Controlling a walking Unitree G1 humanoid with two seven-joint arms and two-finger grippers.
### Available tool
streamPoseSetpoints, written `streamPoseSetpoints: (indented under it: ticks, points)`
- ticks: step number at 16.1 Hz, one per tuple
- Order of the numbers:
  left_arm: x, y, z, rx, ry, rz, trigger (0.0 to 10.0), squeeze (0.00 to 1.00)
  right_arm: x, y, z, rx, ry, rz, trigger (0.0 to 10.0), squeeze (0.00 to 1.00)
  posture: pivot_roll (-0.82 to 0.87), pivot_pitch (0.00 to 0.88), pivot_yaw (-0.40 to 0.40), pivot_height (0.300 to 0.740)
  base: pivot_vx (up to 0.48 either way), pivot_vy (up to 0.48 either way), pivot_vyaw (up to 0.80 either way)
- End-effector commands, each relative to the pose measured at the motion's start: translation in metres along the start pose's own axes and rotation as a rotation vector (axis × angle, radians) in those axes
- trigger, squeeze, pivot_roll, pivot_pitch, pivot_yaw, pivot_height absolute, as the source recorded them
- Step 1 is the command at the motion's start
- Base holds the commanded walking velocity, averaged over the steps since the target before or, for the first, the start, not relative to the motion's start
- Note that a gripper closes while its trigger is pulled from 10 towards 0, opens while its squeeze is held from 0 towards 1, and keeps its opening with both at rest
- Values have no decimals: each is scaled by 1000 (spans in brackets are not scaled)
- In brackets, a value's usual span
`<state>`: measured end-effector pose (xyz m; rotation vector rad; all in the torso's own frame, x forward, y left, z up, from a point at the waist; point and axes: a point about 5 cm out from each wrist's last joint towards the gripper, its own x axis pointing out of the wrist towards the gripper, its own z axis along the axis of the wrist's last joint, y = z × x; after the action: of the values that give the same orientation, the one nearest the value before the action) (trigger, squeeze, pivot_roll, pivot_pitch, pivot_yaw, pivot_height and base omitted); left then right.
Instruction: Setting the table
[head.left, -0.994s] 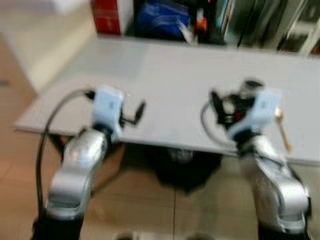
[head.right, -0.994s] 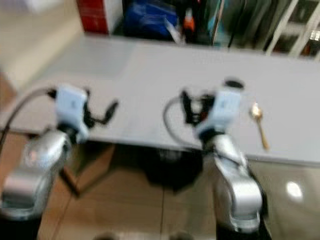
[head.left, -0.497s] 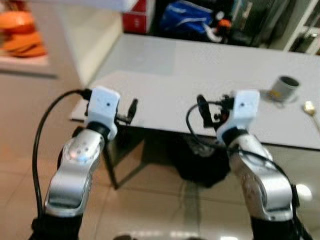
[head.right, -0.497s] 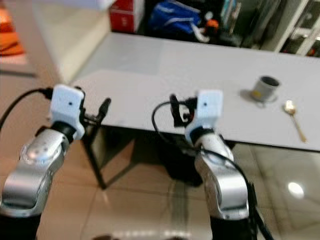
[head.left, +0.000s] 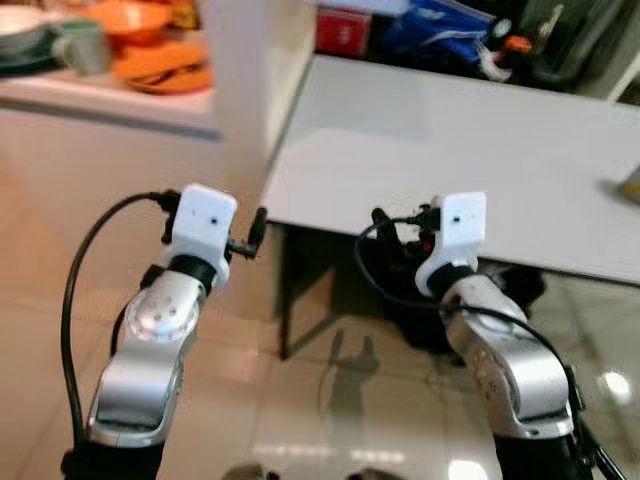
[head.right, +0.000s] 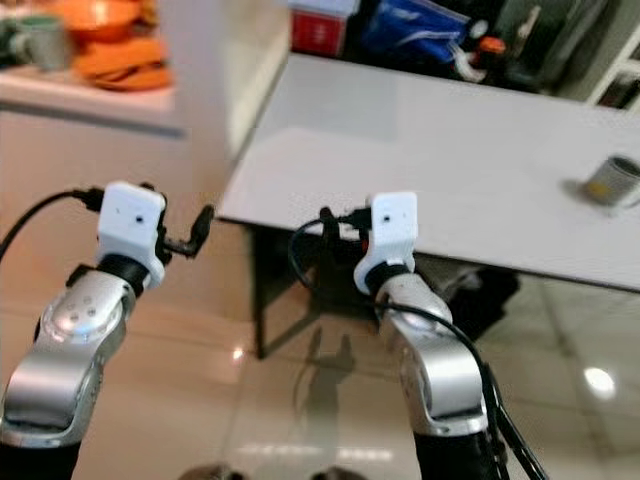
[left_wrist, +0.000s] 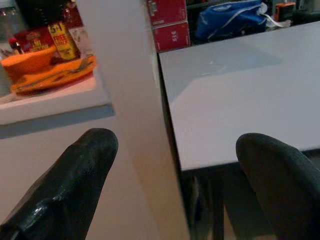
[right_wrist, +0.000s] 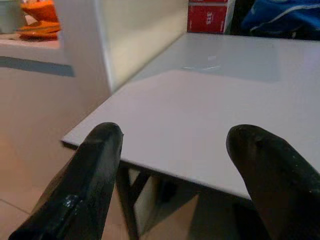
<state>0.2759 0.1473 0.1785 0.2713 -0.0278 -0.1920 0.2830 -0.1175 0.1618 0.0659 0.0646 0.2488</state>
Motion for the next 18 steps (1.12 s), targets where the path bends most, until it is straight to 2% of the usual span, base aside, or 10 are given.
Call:
streamPoseSetpoints:
  ticks: [1,4,10,18]
  points:
    - [0,-7,8,12,-32,-25,10000,0,-1,-4,-1,11,9,-14,10000,0,81,67,-83,740,0,480,0]
    - [0,-5,12,33,-47,-24,10000,0,-2,-2,-1,40,5,-26,10000,0,84,69,-71,740,0,480,0]
    - [7,1,23,38,-96,2,10000,0,-3,-11,7,74,-43,-72,10000,0,83,70,-61,740,0,480,-788]
    - [13,8,26,26,-124,28,10000,0,6,-17,20,42,-94,-79,10000,0,84,31,-49,740,0,480,-788]
